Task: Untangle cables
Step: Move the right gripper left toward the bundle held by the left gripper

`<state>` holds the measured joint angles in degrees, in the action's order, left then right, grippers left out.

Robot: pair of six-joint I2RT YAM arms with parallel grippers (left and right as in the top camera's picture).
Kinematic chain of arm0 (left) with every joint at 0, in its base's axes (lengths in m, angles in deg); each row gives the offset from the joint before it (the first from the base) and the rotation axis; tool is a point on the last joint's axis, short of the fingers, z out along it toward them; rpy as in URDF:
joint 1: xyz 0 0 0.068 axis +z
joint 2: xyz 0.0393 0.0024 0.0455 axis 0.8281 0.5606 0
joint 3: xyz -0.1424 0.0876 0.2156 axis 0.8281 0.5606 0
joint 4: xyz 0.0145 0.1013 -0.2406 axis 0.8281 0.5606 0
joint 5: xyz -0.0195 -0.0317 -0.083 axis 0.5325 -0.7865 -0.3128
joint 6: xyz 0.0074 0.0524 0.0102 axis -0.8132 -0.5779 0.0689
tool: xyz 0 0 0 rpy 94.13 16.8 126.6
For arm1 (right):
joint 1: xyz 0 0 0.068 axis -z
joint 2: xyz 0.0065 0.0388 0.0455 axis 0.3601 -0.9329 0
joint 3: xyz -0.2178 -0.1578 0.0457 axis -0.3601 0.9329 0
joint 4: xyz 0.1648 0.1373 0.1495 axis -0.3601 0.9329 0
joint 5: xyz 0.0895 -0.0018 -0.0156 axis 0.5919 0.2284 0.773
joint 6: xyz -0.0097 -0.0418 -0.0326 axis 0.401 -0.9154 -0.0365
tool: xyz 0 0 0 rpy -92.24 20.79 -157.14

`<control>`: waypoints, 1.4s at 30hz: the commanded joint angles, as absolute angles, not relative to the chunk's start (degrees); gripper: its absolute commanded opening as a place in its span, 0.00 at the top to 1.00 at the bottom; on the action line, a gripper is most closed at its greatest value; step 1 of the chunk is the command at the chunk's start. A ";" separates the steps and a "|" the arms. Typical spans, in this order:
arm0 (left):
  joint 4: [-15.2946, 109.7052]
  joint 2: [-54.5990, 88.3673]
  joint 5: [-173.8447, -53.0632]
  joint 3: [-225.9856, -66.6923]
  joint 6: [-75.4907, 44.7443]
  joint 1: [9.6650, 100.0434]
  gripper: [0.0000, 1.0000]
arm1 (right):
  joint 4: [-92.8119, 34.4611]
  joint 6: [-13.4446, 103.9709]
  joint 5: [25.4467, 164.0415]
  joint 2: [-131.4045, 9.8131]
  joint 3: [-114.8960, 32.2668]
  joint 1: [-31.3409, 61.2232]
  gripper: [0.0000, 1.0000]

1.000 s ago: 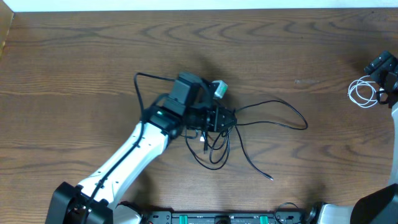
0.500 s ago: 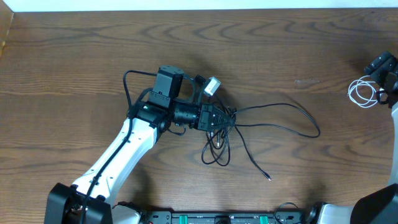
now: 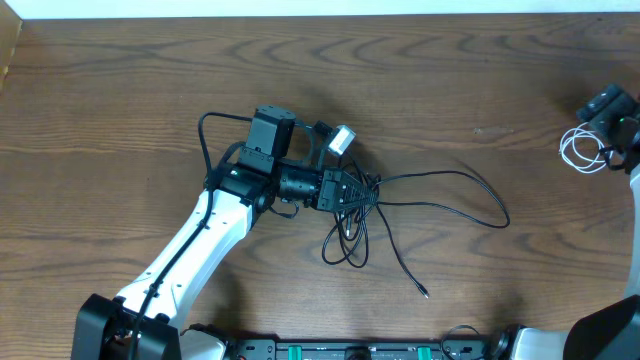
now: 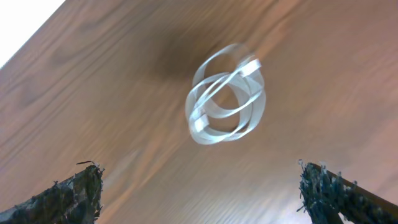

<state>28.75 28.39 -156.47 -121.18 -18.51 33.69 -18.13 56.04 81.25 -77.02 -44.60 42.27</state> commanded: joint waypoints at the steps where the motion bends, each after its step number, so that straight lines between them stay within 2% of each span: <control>1: 28.77 27.76 -158.68 -120.79 -20.59 33.86 0.92 | -15.35 57.66 105.73 -77.35 -44.47 42.43 0.01; 5: 28.79 27.98 -158.70 -120.79 -20.74 33.86 0.92 | -10.78 56.72 116.31 -77.35 -44.47 42.40 0.01; 8: 28.73 27.98 -158.70 -120.79 -20.72 33.88 0.92 | -7.70 49.20 124.70 -77.35 -44.47 42.38 0.01; 13: 26.95 27.98 -158.68 -120.79 -19.03 34.04 0.92 | -4.29 45.83 126.40 -77.35 -44.47 42.45 0.01; 16: 22.63 27.98 -158.68 -120.79 -12.21 34.71 0.92 | -1.93 40.63 132.79 -77.24 -44.47 42.43 0.34; 17: 21.21 27.98 -158.68 -120.79 -10.03 34.93 0.92 | -0.49 37.46 135.96 -77.24 -44.47 42.43 0.37; 20: 15.74 27.98 -158.35 -120.79 -0.74 35.52 0.92 | 4.95 25.72 146.01 -77.24 -44.45 42.38 0.37; 22: 13.03 27.98 -156.49 -120.79 8.75 35.65 0.92 | 7.62 20.81 151.10 -77.24 -43.99 42.08 0.45; 26: 6.74 27.98 -153.69 -120.79 22.54 35.63 0.92 | 8.12 19.65 156.19 -77.24 -42.20 39.93 0.45; 32: -11.99 27.95 -153.19 -120.79 37.38 35.63 0.93 | 2.42 19.52 163.91 -77.26 -36.78 32.35 0.45; 37: -14.70 27.95 -152.32 -120.79 40.00 35.61 0.92 | -3.05 19.52 171.58 -77.26 -34.29 26.32 0.46; 40: -14.33 27.95 -152.64 -120.79 40.05 35.59 0.92 | -6.06 19.56 176.08 -77.26 -34.29 23.04 0.59; 42: -14.33 27.95 -152.64 -120.79 40.44 35.59 0.92 | -8.25 22.84 175.98 -77.26 -34.29 21.33 0.61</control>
<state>-13.94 28.39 -152.56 -120.18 38.32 35.35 -6.87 20.78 169.75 -77.24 -34.44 23.30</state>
